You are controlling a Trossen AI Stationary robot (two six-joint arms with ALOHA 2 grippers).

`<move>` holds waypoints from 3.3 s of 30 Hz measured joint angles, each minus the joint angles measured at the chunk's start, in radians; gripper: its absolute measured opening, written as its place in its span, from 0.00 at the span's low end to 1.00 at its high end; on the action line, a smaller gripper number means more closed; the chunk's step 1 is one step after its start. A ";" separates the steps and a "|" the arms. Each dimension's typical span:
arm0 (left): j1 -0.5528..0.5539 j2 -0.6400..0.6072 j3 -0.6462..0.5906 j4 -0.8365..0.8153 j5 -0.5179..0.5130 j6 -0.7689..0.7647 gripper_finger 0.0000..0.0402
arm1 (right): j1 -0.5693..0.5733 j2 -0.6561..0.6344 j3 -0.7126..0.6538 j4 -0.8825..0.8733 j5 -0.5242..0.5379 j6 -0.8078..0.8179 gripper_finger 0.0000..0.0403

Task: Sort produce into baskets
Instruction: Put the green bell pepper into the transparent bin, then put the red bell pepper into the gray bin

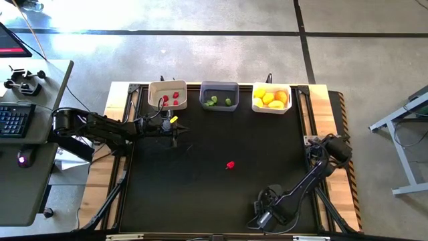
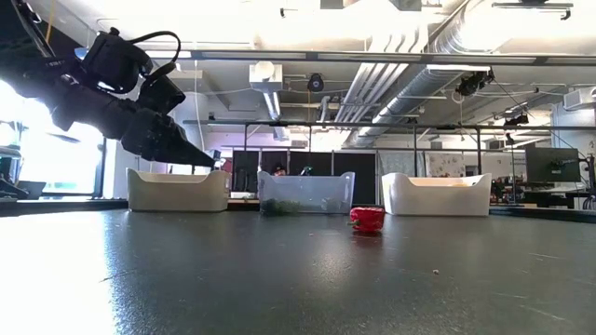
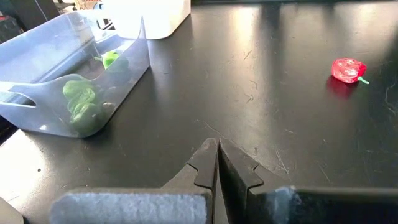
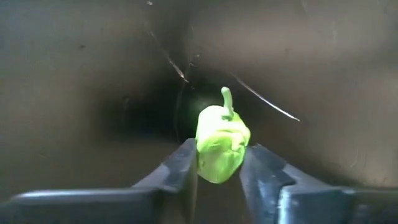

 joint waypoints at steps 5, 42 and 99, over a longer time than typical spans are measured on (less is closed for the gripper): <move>0.000 0.000 0.000 0.000 0.000 0.000 0.01 | -0.026 0.000 0.015 -0.011 0.037 -0.075 0.09; 0.000 0.000 0.000 0.000 0.000 0.000 0.01 | -0.937 0.000 0.272 0.258 0.623 -1.618 0.09; 0.000 0.000 0.000 0.002 0.000 0.001 0.01 | -1.260 0.104 0.304 0.504 0.393 -1.981 0.46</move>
